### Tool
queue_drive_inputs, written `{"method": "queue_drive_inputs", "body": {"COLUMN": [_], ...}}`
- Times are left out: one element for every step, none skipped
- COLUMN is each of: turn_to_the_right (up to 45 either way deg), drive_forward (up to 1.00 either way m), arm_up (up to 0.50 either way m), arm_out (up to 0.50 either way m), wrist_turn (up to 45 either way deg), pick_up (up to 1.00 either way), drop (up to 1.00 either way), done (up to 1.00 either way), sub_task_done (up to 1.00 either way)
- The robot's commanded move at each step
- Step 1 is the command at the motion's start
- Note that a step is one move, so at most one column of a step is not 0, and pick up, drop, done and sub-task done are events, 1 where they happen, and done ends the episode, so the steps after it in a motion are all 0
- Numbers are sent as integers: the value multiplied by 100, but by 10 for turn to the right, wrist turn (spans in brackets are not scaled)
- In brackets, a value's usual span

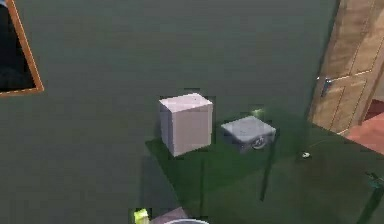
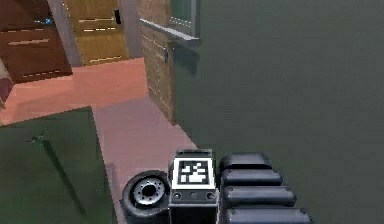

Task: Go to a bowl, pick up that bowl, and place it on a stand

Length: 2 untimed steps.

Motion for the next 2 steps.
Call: {"method": "queue_drive_inputs", "body": {"turn_to_the_right": [30, 450], "drive_forward": [0, 0], "arm_up": [0, 0], "arm_out": [0, 0], "wrist_turn": [0, 0], "pick_up": [0, 0], "drop": [0, 0], "done": [0, 0], "sub_task_done": [0, 0]}}
